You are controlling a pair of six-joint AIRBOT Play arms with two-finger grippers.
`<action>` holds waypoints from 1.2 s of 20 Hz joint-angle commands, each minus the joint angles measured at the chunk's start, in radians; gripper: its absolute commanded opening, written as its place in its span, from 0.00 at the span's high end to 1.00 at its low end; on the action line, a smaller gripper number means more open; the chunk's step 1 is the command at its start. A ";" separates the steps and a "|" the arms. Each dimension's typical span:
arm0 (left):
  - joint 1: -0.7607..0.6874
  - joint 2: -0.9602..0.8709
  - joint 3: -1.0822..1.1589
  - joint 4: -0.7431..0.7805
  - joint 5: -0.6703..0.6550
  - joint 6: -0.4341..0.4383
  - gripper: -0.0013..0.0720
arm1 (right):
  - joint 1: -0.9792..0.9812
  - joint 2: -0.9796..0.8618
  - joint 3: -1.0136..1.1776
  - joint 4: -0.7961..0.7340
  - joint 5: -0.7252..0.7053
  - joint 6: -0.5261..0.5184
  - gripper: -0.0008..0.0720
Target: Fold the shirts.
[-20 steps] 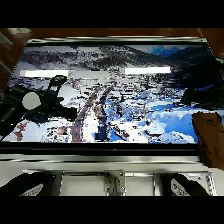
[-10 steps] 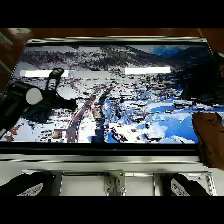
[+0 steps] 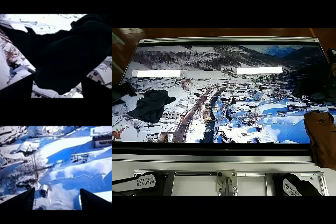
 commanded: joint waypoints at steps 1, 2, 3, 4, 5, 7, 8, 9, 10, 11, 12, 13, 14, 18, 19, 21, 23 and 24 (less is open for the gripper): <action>0.103 -0.120 -0.032 -0.111 -0.015 0.042 0.08 | 0.000 0.000 0.000 0.044 0.000 -0.001 0.04; 0.089 -0.151 -0.044 -0.111 0.012 0.042 0.07 | 0.000 0.000 0.000 0.053 0.000 -0.001 0.04; 0.071 -0.180 -0.048 -0.112 0.034 0.042 0.07 | 0.000 0.000 0.000 0.063 0.000 0.000 0.04; 0.051 -0.211 -0.048 -0.116 0.056 0.042 0.07 | 0.000 0.000 0.000 0.075 0.000 0.000 0.04; 0.028 -0.240 -0.048 -0.135 0.077 0.042 0.07 | 0.000 0.000 0.000 0.089 0.000 0.000 0.04; -0.018 -0.280 -0.047 -0.189 0.129 0.042 0.08 | 0.000 0.000 0.000 0.109 -0.001 0.000 0.04; -0.042 -0.287 -0.047 -0.209 0.154 0.038 0.15 | 0.000 0.000 0.000 0.117 0.002 0.000 0.04; -0.060 -0.285 -0.046 -0.231 0.163 0.040 0.66 | 0.000 0.000 0.000 0.129 0.005 0.000 0.04; -0.080 -0.273 -0.038 -0.263 0.155 0.090 0.93 | 0.000 0.000 0.000 0.140 0.011 0.000 0.05; -0.098 -0.249 -0.024 -0.279 0.143 0.138 0.93 | 0.000 0.000 0.000 0.147 0.020 -0.001 0.05; -0.118 -0.210 -0.003 -0.278 0.131 0.171 0.93 | 0.000 0.000 0.000 0.149 0.034 -0.002 0.05; -0.137 -0.158 0.019 -0.279 0.123 0.193 0.93 | 0.000 0.000 0.000 0.149 0.050 -0.010 0.05; -0.158 -0.088 0.043 -0.279 0.120 0.216 0.93 | 0.000 0.000 0.000 0.148 0.057 -0.035 0.05; -0.274 0.266 0.107 -0.289 0.122 0.241 0.93 | 0.000 0.001 0.000 0.150 0.072 -0.097 0.05; -0.310 0.353 0.108 -0.309 0.121 0.241 0.93 | 0.000 0.003 0.006 0.153 0.107 -0.101 0.05; -0.410 0.506 0.107 -0.361 0.117 0.240 0.93 | 0.000 0.039 0.014 0.165 0.148 -0.114 0.05; -0.541 0.589 0.107 -0.384 0.117 0.206 0.93 | 0.000 0.113 0.027 0.175 0.138 -0.114 0.05; -0.611 0.607 0.100 -0.383 0.125 0.190 0.93 | 0.000 0.157 0.032 0.175 0.127 -0.114 0.05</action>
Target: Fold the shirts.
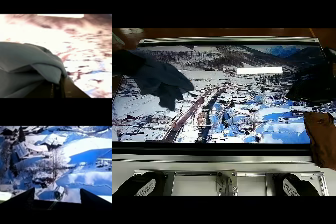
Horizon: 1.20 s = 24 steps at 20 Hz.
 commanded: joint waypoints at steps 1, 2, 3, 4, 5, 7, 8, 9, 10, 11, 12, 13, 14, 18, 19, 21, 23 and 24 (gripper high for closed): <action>-0.230 0.139 -0.019 -0.031 0.029 -0.039 0.93 | 0.000 0.119 0.014 0.010 0.005 -0.013 0.05; -0.293 0.136 -0.048 -0.026 0.052 -0.049 0.93 | 0.000 0.157 0.013 0.007 0.010 -0.013 0.05; -0.348 0.128 -0.092 -0.019 0.086 -0.071 0.93 | 0.000 0.190 0.013 0.008 0.027 -0.012 0.05; -0.399 0.118 -0.157 -0.018 0.139 -0.096 0.93 | 0.000 0.214 0.013 0.010 0.054 -0.011 0.05; -0.443 0.103 -0.235 -0.018 0.204 -0.125 0.93 | 0.000 0.228 0.013 0.010 0.085 -0.010 0.05; -0.507 0.069 -0.395 -0.019 0.313 -0.144 0.93 | 0.000 0.232 0.003 0.010 0.137 0.003 0.05; -0.521 0.050 -0.465 -0.018 0.327 -0.145 0.93 | 0.000 0.232 -0.026 0.027 0.135 0.017 0.05; -0.521 0.026 -0.534 -0.018 0.319 -0.164 0.93 | 0.000 0.232 -0.065 0.053 0.129 0.018 0.05; -0.512 0.006 -0.591 -0.015 0.308 -0.197 0.90 | 0.000 0.232 -0.123 0.084 0.116 0.018 0.05; -0.501 -0.010 -0.641 -0.016 0.298 -0.232 0.53 | 0.001 0.232 -0.188 0.110 0.101 0.016 0.05; -0.489 -0.021 -0.666 -0.015 0.279 -0.286 0.00 | 0.000 0.232 -0.264 0.130 0.062 0.014 0.05; -0.471 -0.028 -0.667 -0.015 0.245 -0.296 0.01 | 0.000 0.230 -0.330 0.146 0.023 0.014 0.05; -0.446 -0.025 -0.658 -0.013 0.218 -0.277 0.01 | 0.000 0.226 -0.385 0.159 -0.016 0.012 0.05; -0.229 0.008 -0.594 0.076 -0.004 -0.140 0.01 | -0.011 0.170 -0.426 0.102 -0.044 -0.023 0.04; -0.153 0.016 -0.599 0.087 -0.076 -0.098 0.01 | -0.022 0.152 -0.426 0.058 -0.043 -0.024 0.04; -0.029 0.016 -0.643 0.053 -0.204 -0.001 0.01 | -0.054 0.101 -0.426 0.014 -0.041 -0.036 0.04; 0.051 0.016 -0.758 -0.058 -0.226 0.051 0.01 | -0.084 0.038 -0.426 0.050 -0.037 -0.077 0.04; 0.071 0.016 -0.829 -0.122 -0.192 0.065 0.01 | -0.097 -0.003 -0.426 0.091 -0.032 -0.103 0.04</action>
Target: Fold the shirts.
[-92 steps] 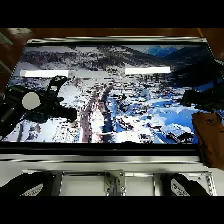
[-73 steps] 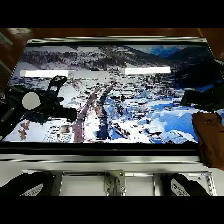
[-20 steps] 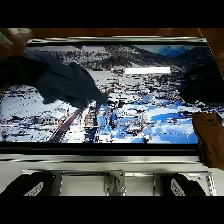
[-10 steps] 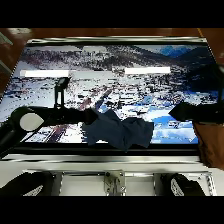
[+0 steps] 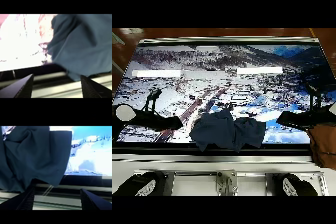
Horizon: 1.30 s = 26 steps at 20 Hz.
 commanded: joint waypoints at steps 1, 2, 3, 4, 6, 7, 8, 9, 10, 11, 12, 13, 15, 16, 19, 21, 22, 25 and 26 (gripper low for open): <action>0.116 0.002 -0.180 -0.172 -0.021 0.093 0.01 | -0.040 -0.124 -0.008 0.071 0.007 -0.080 0.04; 0.113 -0.001 -0.237 -0.233 0.040 0.093 0.01 | -0.040 -0.164 -0.008 0.098 0.008 -0.101 0.04; 0.103 -0.005 -0.281 -0.291 0.100 0.094 0.01 | -0.040 -0.205 -0.008 0.118 0.010 -0.108 0.04; 0.084 -0.013 -0.314 -0.346 0.163 0.104 0.01 | -0.039 -0.249 -0.008 0.136 0.010 -0.108 0.04; 0.022 -0.051 -0.341 -0.433 0.280 0.109 0.01 | -0.040 -0.322 -0.008 0.161 0.012 -0.114 0.04; -0.012 -0.073 -0.340 -0.457 0.332 0.112 0.02 | -0.039 -0.351 -0.008 0.173 0.012 -0.115 0.04; -0.048 -0.095 -0.340 -0.483 0.391 0.111 0.11 | -0.039 -0.371 -0.008 0.177 0.011 -0.115 0.04; -0.081 -0.115 -0.340 -0.510 0.449 0.111 0.25 | -0.039 -0.387 -0.008 0.175 0.010 -0.115 0.04; -0.108 -0.134 -0.340 -0.533 0.493 0.111 0.30 | -0.039 -0.399 -0.008 0.169 0.010 -0.115 0.04; -0.127 -0.152 -0.338 -0.554 0.517 0.111 0.50 | -0.039 -0.412 -0.010 0.159 0.008 -0.114 0.04; -0.137 -0.165 -0.338 -0.565 0.522 0.112 0.88 | -0.040 -0.423 -0.019 0.155 0.000 -0.114 0.04; -0.137 -0.167 -0.338 -0.565 0.519 0.128 0.93 | -0.039 -0.433 -0.037 0.158 -0.023 -0.114 0.04; -0.132 -0.155 -0.338 -0.565 0.513 0.166 0.93 | -0.039 -0.455 -0.082 0.175 -0.086 -0.098 0.04; -0.132 -0.145 -0.338 -0.565 0.513 0.179 0.93 | -0.039 -0.472 -0.103 0.200 -0.113 -0.092 0.04; -0.132 -0.106 -0.338 -0.563 0.502 0.215 0.93 | -0.023 -0.532 -0.137 0.281 -0.174 -0.095 0.05; -0.132 -0.071 -0.338 -0.560 0.499 0.216 0.93 | 0.021 -0.566 -0.137 0.297 -0.223 -0.091 0.05; -0.132 -0.051 -0.338 -0.558 0.499 0.216 0.93 | 0.047 -0.578 -0.137 0.304 -0.256 -0.076 0.05; -0.129 0.005 -0.308 -0.505 0.484 0.214 0.93 | 0.107 -0.585 -0.134 0.336 -0.319 -0.062 0.74; -0.119 0.021 -0.283 -0.460 0.465 0.203 0.93 | 0.107 -0.578 -0.124 0.350 -0.315 -0.065 0.91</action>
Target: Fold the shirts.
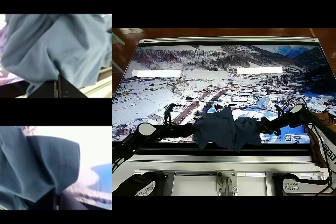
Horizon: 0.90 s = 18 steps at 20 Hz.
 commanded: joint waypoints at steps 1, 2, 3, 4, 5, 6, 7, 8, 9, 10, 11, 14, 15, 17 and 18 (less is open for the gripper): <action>0.031 0.066 0.076 0.147 -0.054 -0.035 0.93 | 0.034 0.015 0.022 0.061 -0.049 -0.018 0.91; 0.053 0.085 0.132 0.240 -0.092 -0.077 0.93 | 0.032 0.051 0.047 0.080 -0.036 -0.050 0.91; 0.077 0.105 0.213 0.345 -0.144 -0.114 0.93 | 0.031 0.106 0.085 0.105 -0.019 -0.089 0.91; 0.098 0.126 0.315 0.438 -0.200 -0.121 0.93 | 0.026 0.172 0.137 0.135 -0.008 -0.128 0.91; 0.110 0.146 0.425 0.511 -0.239 -0.120 0.93 | 0.023 0.241 0.197 0.175 0.003 -0.167 0.92; 0.115 0.164 0.547 0.574 -0.261 -0.116 0.93 | 0.018 0.322 0.271 0.217 -0.003 -0.203 0.92; 0.114 0.182 0.685 0.623 -0.264 -0.117 0.93 | 0.011 0.402 0.349 0.238 -0.028 -0.224 0.92; 0.114 0.195 0.818 0.646 -0.259 -0.117 0.93 | 0.005 0.488 0.436 0.232 -0.080 -0.232 0.92; 0.114 0.203 0.960 0.671 -0.255 -0.117 0.93 | -0.001 0.565 0.510 0.215 -0.154 -0.233 0.92; 0.114 0.206 1.081 0.691 -0.252 -0.117 0.93 | -0.011 0.644 0.574 0.188 -0.256 -0.231 0.92; 0.114 0.209 1.197 0.708 -0.253 -0.117 0.93 | -0.020 0.710 0.618 0.171 -0.336 -0.216 0.92; 0.114 0.223 1.406 0.698 -0.252 -0.118 0.93 | -0.032 0.854 0.710 0.140 -0.468 -0.142 0.92; 0.114 0.231 1.439 0.673 -0.252 -0.117 0.93 | -0.032 0.881 0.732 0.140 -0.477 -0.120 0.92; 0.114 0.250 1.456 0.625 -0.253 -0.117 0.93 | -0.032 0.904 0.766 0.141 -0.475 -0.074 0.92; 0.114 0.254 1.455 0.621 -0.267 -0.117 0.93 | -0.032 0.907 0.776 0.142 -0.473 -0.055 0.92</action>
